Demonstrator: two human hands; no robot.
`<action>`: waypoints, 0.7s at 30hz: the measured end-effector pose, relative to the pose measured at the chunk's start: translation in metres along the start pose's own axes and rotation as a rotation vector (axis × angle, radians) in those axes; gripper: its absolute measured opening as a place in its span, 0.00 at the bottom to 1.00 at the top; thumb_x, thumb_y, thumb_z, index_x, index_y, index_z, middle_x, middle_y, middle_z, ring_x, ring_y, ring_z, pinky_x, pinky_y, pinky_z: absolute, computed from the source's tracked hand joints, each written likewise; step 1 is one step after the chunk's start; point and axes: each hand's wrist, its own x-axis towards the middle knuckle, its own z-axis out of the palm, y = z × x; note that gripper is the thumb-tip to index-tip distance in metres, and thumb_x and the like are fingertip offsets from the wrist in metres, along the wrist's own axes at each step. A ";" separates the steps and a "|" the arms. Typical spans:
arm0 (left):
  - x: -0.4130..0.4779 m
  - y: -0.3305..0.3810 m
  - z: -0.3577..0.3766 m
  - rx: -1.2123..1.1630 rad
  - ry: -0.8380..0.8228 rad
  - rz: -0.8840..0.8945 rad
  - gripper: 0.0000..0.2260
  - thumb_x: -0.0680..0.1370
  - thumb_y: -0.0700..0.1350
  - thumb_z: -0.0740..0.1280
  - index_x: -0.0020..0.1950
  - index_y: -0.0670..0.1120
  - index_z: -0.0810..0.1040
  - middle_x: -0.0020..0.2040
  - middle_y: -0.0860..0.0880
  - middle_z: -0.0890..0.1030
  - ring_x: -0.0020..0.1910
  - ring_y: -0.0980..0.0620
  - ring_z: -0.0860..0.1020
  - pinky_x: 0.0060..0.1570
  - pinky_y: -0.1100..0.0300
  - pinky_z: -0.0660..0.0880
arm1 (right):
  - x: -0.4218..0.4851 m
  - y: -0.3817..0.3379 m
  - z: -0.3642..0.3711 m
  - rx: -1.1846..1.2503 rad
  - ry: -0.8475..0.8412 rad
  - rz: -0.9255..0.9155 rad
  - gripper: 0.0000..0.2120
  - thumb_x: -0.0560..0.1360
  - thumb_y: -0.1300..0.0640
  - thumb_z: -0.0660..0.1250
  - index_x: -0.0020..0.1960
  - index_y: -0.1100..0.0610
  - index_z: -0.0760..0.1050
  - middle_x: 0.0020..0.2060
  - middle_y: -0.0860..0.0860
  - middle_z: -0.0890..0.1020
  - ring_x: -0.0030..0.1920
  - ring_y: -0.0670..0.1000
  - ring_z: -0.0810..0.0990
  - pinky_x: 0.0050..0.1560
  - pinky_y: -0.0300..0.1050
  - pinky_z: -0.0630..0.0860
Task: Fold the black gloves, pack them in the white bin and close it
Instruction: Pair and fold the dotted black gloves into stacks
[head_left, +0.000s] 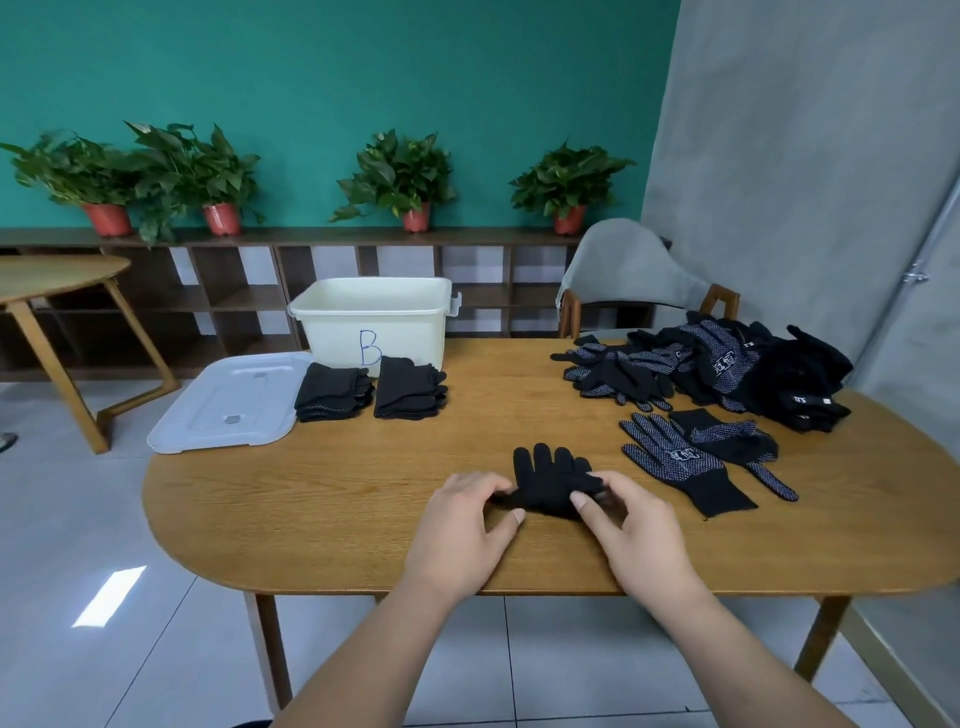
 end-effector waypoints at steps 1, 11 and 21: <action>-0.001 0.000 0.000 -0.007 0.000 -0.001 0.10 0.80 0.55 0.72 0.61 0.59 0.80 0.57 0.65 0.79 0.59 0.64 0.73 0.64 0.57 0.74 | 0.000 -0.002 -0.001 0.046 0.012 0.016 0.06 0.79 0.51 0.73 0.55 0.44 0.82 0.43 0.35 0.84 0.49 0.38 0.81 0.48 0.28 0.73; -0.004 0.003 0.000 -0.147 -0.078 -0.008 0.18 0.80 0.51 0.74 0.68 0.63 0.77 0.56 0.65 0.82 0.60 0.66 0.78 0.64 0.59 0.77 | 0.008 0.000 -0.002 0.270 0.142 0.233 0.12 0.77 0.52 0.76 0.58 0.46 0.78 0.39 0.45 0.86 0.43 0.44 0.84 0.49 0.35 0.78; -0.006 0.003 -0.001 -0.011 -0.187 0.148 0.18 0.84 0.56 0.67 0.75 0.58 0.76 0.70 0.68 0.70 0.68 0.65 0.72 0.68 0.65 0.71 | 0.024 0.007 0.015 -0.085 0.231 0.300 0.11 0.77 0.51 0.76 0.58 0.53 0.81 0.34 0.44 0.82 0.38 0.43 0.81 0.39 0.33 0.70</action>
